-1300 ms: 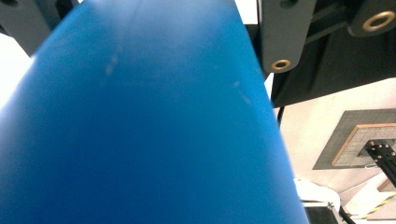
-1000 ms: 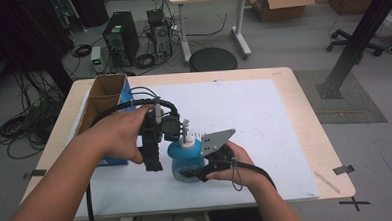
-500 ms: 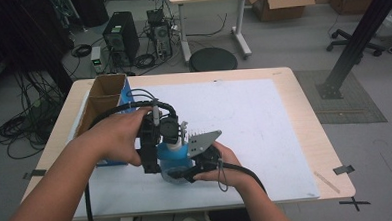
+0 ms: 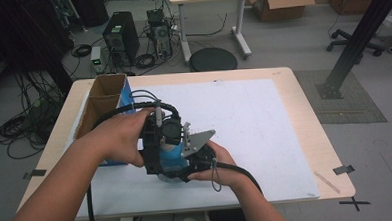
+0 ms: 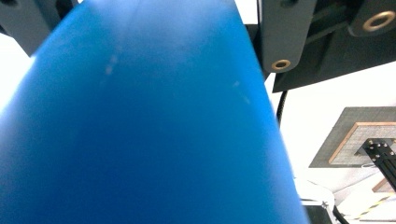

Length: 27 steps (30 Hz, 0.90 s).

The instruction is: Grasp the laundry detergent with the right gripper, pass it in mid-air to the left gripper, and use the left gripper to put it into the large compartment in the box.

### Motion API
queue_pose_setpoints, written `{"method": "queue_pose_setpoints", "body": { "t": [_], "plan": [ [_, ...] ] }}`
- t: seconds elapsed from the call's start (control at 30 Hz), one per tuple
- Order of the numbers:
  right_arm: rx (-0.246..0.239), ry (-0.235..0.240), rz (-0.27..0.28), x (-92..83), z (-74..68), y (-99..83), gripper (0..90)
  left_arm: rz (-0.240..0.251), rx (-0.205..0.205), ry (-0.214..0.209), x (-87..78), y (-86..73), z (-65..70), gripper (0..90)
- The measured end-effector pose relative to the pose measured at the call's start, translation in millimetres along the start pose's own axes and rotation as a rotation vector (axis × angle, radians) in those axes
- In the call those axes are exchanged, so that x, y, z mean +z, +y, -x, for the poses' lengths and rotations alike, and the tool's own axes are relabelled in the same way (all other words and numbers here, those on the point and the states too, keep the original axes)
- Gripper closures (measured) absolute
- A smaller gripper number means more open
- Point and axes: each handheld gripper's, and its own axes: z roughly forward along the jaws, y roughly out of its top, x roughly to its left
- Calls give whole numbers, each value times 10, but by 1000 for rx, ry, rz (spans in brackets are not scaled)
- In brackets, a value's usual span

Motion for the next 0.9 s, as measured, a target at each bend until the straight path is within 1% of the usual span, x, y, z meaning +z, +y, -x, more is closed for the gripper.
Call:
{"method": "queue_pose_setpoints", "body": {
  "t": [0.3,0.43,0.67,0.7,0.83,0.9],
  "plan": [
    [-3,0,7,15,-3,31,448,-6,8,3,17,49,7,4],
    [-3,3,6,17,-8,33,448,-4,5,7,21,59,8,6],
    [-4,1,9,8,-17,41,448,-9,7,10,30,78,12,21],
    [-4,1,10,6,-17,43,448,-2,5,9,36,77,12,27],
    [-16,2,14,2,-12,49,448,-5,5,7,40,86,15,45],
    [-10,-1,12,0,-16,49,448,-10,4,6,39,91,17,55]
  ]
}}
